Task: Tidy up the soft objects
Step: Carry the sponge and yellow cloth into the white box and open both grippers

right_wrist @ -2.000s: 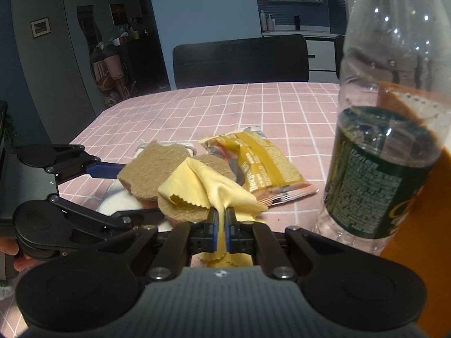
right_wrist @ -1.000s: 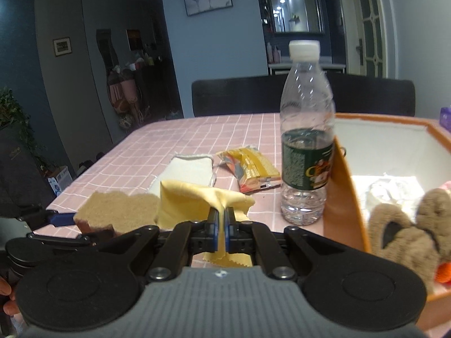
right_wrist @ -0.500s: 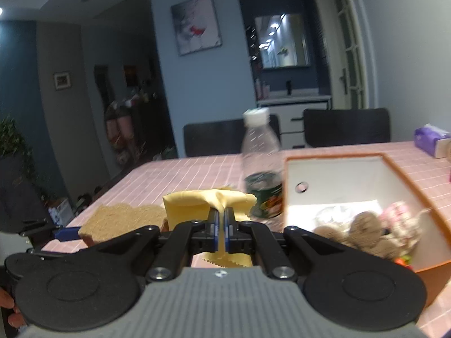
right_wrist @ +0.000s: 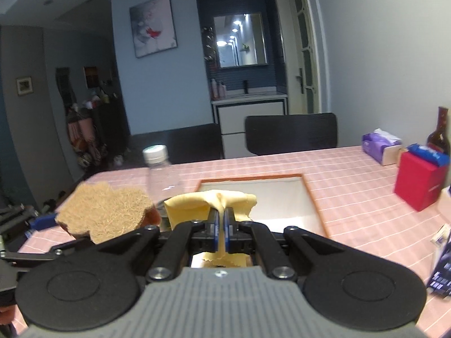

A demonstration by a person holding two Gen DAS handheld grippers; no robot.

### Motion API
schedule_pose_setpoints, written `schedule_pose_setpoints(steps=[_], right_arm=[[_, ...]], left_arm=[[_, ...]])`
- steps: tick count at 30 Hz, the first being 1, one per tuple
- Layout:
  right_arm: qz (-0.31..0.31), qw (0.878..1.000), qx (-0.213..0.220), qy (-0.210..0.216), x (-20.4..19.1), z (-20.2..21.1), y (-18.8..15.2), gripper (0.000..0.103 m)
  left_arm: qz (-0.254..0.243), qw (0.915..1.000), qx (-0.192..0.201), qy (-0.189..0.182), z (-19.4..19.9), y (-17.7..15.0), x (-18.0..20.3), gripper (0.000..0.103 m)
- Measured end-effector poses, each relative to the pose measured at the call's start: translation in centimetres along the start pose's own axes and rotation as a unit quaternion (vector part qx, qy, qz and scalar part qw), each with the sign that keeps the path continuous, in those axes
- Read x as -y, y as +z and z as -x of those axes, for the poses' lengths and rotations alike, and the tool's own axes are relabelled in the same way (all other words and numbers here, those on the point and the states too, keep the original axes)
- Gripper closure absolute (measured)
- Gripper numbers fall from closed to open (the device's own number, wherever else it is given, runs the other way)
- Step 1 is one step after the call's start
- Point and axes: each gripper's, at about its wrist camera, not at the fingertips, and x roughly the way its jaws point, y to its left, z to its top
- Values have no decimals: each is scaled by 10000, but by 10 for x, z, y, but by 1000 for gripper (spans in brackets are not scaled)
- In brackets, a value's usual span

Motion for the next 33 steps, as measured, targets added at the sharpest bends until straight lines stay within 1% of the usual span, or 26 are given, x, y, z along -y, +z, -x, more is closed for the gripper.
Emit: schedule_pose_setpoints(steps=[3,6,8,10,12,14,16,18,21,23,25,27,28,30,32,33], right_arm=[[120,9995,-272,-139,14,-19,7,102],[170,9978,-597,-221,26,-42,11,102],[251,9967,-728,-254,33,-59,14,102],[482,9952,-754,-387,37,-77,16,102],[666,9936,-799,-447,43,-98,18,102],[733,9920,-931,-435,52,-118,17,102],[741,9911,-1003,-457,59,-136,17,102],[743,9909,-1011,-495,67,-150,16,102],[703,9907,-1079,-444,75,-167,15,102],[665,9900,-1181,-385,79,-177,15,102],[543,9883,-1387,-325,83,-184,15,102],[538,9878,-1423,-337,84,-187,16,101],[590,9868,-1453,-412,84,-188,16,101],[625,9841,-1574,-535,83,-192,15,97],[589,9824,-1697,-513,83,-195,14,97],[586,9817,-1740,-511,84,-196,13,93]], left_arm=[[-595,9982,102,-1,-19,13,22,43],[-1160,9932,20,78,-46,22,42,43],[-1522,9882,-33,183,-66,26,55,43],[-1862,9821,-108,276,-86,30,67,43],[-2148,9756,-133,427,-105,32,80,43],[-2354,9699,-183,600,-125,34,88,43],[-2501,9655,-318,647,-144,36,97,43],[-2567,9630,-456,687,-161,36,103,42],[-2693,9573,-638,839,-183,33,110,42],[-2795,9526,-778,919,-196,30,113,42],[-2871,9485,-941,954,-210,27,116,42],[-2955,9443,-1078,969,-217,23,116,42],[-2966,9436,-1116,953,-220,21,117,42],[-2974,9424,-1239,900,-222,17,116,42],[-3029,9398,-1289,920,-226,15,118,41],[-3050,9388,-1295,944,-226,14,119,38]])
